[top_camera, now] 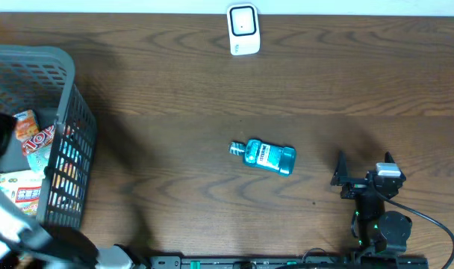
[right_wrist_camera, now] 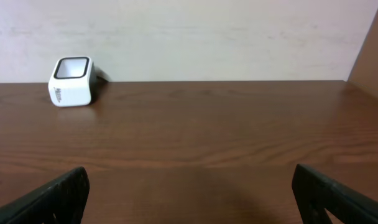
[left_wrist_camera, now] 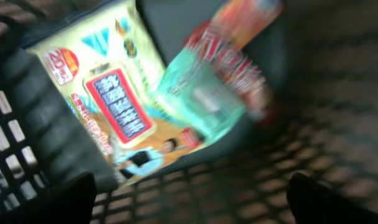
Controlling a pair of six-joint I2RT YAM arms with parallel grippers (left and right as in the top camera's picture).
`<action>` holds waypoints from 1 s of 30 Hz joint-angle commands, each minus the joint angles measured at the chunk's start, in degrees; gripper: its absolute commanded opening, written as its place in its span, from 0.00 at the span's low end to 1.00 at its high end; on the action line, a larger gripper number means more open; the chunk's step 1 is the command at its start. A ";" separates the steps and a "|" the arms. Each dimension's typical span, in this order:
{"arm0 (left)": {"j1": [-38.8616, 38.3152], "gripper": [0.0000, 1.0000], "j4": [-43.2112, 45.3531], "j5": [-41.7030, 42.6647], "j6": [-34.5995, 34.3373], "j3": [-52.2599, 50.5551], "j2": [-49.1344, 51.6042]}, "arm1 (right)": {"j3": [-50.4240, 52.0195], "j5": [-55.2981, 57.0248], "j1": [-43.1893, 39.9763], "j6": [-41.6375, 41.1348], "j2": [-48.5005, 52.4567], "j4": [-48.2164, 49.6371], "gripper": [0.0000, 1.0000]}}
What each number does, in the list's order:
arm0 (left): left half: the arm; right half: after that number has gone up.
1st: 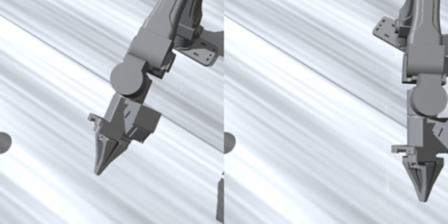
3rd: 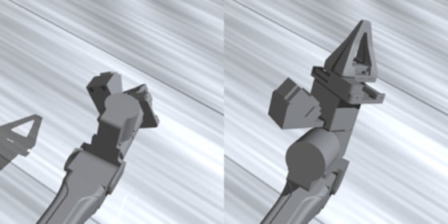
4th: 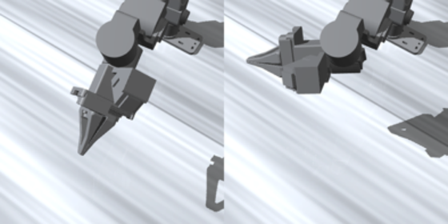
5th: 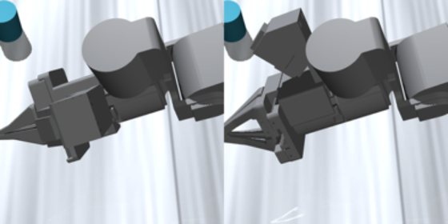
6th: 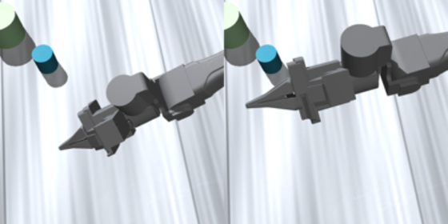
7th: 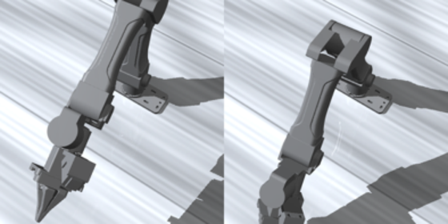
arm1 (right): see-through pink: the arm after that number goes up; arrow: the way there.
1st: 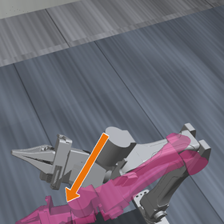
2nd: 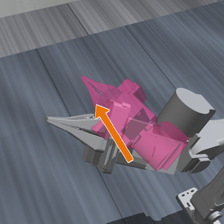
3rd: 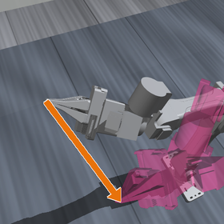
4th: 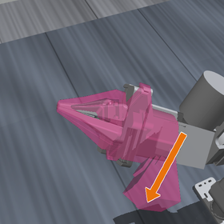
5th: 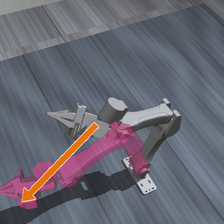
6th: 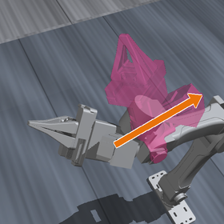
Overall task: Scan the item barcode
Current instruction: 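Reach the left gripper back into the basket and grasp the wipes packet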
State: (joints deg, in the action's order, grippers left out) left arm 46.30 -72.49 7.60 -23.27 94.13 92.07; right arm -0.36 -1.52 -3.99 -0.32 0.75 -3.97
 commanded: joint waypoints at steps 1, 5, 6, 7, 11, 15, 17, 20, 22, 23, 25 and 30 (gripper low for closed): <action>-1.55 0.98 -0.63 3.34 9.77 -2.23 3.80 | 0.04 -0.13 0.24 0.81 -0.04 -0.22 0.99; -3.37 0.98 1.73 3.30 9.75 -5.49 7.19 | 0.04 -0.11 0.24 0.81 -0.04 -0.22 0.99; -3.58 0.98 2.34 3.28 9.73 -6.27 7.74 | 0.02 -0.13 0.24 0.81 -0.04 -0.22 0.99; -3.78 0.98 3.02 3.30 9.73 -7.15 8.13 | 0.02 -0.13 0.24 0.83 -0.04 -0.22 0.99; -3.91 0.98 6.23 2.99 9.75 -11.04 8.81 | 0.04 -0.11 0.24 0.83 -0.04 -0.22 0.99; -3.98 0.98 9.92 -2.60 9.73 -14.93 8.81 | 0.02 -0.11 0.24 0.83 -0.04 -0.22 0.99; -3.98 0.98 12.11 -4.07 9.73 -16.35 8.81 | 0.04 -0.11 0.24 0.81 -0.04 -0.22 0.99; -3.98 0.98 16.17 -4.24 10.64 -18.73 8.81 | 0.04 -0.13 0.24 0.83 -0.04 -0.22 0.99; -4.02 0.98 17.62 -4.24 10.82 -19.63 8.81 | 0.04 -0.11 0.24 0.81 -0.04 -0.22 0.99; -4.02 0.98 18.32 -4.24 10.84 -20.06 8.81 | 0.04 -0.11 0.24 0.83 -0.04 -0.22 0.99; -4.02 0.98 19.61 -4.24 11.96 -20.90 8.81 | 0.04 -0.11 0.24 0.83 -0.04 -0.22 0.99; -4.31 0.98 22.18 -4.22 13.97 -22.56 8.92 | 0.02 -0.13 0.24 0.83 -0.04 -0.22 0.99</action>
State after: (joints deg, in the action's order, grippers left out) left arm 42.33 -51.11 4.25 -11.90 72.44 100.66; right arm -0.36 -1.52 -3.99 -0.32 0.75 -3.99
